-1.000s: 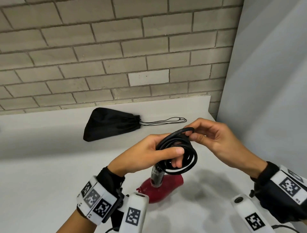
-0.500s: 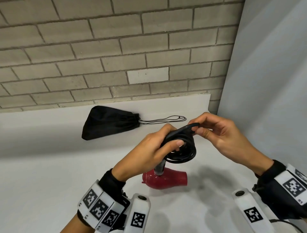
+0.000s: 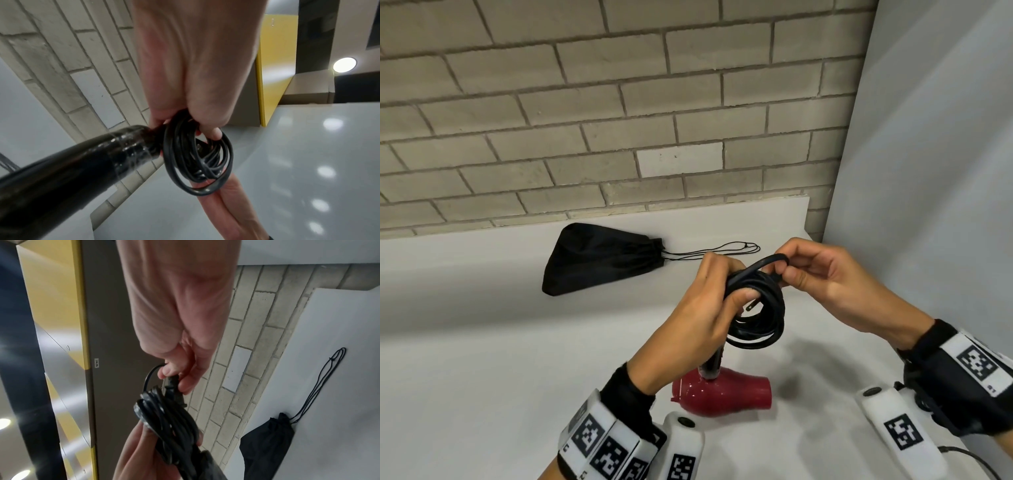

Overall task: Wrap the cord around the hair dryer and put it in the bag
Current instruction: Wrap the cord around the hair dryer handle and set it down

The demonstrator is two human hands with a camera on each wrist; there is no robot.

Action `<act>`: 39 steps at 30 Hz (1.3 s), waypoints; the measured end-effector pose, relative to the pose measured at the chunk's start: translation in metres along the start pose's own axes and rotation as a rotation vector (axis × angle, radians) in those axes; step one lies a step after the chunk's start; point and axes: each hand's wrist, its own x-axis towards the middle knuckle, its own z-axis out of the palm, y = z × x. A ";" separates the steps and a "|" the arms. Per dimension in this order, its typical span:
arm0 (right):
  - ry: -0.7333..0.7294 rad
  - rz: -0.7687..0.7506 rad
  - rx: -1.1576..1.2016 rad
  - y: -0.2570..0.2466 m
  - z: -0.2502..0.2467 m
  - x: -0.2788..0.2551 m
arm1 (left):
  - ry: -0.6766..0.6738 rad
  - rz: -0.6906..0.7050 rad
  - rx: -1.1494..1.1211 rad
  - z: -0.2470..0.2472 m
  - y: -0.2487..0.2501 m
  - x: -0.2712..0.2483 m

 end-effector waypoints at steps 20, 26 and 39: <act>-0.099 0.226 0.258 0.018 0.011 -0.002 | -0.178 -0.173 -0.437 0.002 0.001 -0.001; -0.131 0.259 0.325 0.023 0.017 -0.007 | -0.122 -0.147 -0.328 0.005 0.001 0.007; 0.229 0.005 -0.714 0.002 0.030 -0.023 | 0.027 -0.133 -0.131 0.009 -0.001 0.010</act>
